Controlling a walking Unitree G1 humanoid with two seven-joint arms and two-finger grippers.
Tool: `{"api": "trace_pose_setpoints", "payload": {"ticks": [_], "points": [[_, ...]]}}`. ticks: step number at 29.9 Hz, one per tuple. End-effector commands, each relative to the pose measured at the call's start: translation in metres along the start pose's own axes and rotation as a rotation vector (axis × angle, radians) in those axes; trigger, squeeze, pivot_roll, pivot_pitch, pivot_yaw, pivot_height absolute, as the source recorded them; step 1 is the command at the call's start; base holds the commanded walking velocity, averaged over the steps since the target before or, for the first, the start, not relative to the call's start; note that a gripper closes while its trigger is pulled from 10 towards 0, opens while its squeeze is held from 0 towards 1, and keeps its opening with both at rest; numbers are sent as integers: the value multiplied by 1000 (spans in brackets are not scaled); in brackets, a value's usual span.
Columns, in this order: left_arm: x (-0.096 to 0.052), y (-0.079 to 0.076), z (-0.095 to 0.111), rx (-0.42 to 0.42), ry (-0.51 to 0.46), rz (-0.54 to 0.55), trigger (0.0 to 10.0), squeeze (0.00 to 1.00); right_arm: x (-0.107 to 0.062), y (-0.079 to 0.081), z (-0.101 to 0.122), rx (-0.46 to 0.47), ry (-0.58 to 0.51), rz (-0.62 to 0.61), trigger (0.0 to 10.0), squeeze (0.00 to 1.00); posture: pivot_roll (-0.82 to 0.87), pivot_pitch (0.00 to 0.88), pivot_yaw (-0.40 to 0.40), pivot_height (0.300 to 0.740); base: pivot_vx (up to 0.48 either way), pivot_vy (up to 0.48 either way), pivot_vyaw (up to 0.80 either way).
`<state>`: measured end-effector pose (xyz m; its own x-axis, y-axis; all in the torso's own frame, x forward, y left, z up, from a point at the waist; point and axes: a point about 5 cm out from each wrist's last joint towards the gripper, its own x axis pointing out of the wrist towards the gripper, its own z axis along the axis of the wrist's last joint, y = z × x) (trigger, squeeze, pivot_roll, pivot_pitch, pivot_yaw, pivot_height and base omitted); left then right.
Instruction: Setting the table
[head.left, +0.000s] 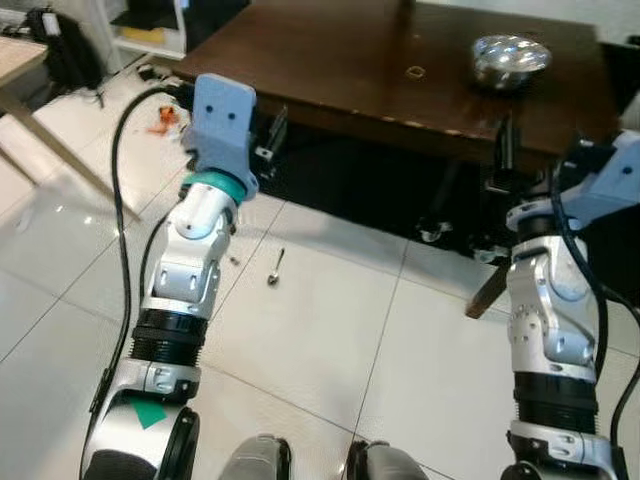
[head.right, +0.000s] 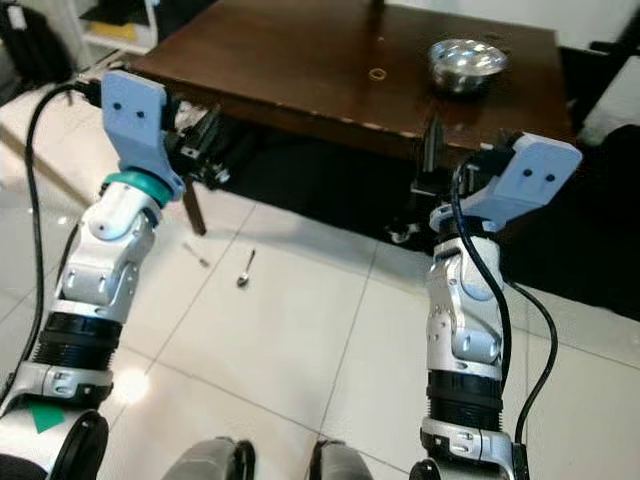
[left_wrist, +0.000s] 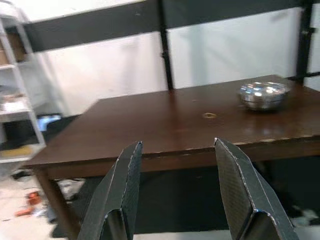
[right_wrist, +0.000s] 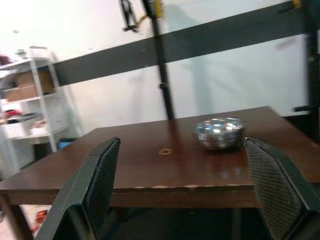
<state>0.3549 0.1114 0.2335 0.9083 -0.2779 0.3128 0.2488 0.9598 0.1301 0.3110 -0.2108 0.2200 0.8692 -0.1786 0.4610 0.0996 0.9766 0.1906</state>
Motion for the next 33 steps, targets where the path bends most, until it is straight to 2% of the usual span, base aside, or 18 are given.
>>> {"api": "trace_pose_setpoints", "payload": {"ticks": [1,7,9,14,22,24,25,26,27,28,29,30,32,33], "points": [[-1,2,-6,-10,32,7,10000,0,-2,1,-3,7,19,-2,10000,0,90,5,76,740,0,0,0],[-1,2,-6,-7,31,10,10000,0,-2,2,-4,6,26,14,10000,0,89,5,73,740,0,0,0],[-1,2,-6,-2,33,14,10000,0,-1,5,-5,-27,37,37,10000,0,87,4,71,740,0,0,781],[-3,2,-11,23,48,23,10000,0,-2,6,-8,-20,49,50,10000,0,89,6,67,740,0,0,781],[-13,7,-27,58,94,59,10000,0,-11,3,-27,-41,119,64,10000,0,89,8,64,740,0,0,781],[-31,13,-62,67,201,90,10000,0,-25,-2,-55,-97,226,78,10000,0,105,13,51,740,0,0,772],[-31,13,-62,67,201,90,10000,0,-25,-2,-55,-97,226,78,10000,0,105,13,51,740,0,0,769],[-39,14,-74,61,243,101,10000,0,-31,-4,-64,-113,261,87,10000,0,105,13,51,740,0,0,769],[-39,14,-74,61,243,101,10000,0,-31,-4,-64,-113,261,87,10000,0,105,13,51,740,0,0,769],[-52,15,-93,48,308,110,10000,0,-38,-7,-76,-139,313,91,10000,0,106,19,41,740,0,0,769],[-52,15,-93,48,308,110,10000,0,-38,-7,-76,-139,313,91,10000,0,106,19,41,740,0,0,769],[-63,13,-108,42,357,111,10000,0,-46,-10,-88,-162,363,91,10000,0,108,20,39,740,0,0,769],[-63,13,-108,42,357,111,10000,0,-46,-10,-88,-162,363,91,10000,0,108,20,39,740,0,0,769],[-72,11,-117,40,387,105,10000,0,-54,-13,-97,-174,405,89,10000,0,107,25,34,740,0,0,769]]}}
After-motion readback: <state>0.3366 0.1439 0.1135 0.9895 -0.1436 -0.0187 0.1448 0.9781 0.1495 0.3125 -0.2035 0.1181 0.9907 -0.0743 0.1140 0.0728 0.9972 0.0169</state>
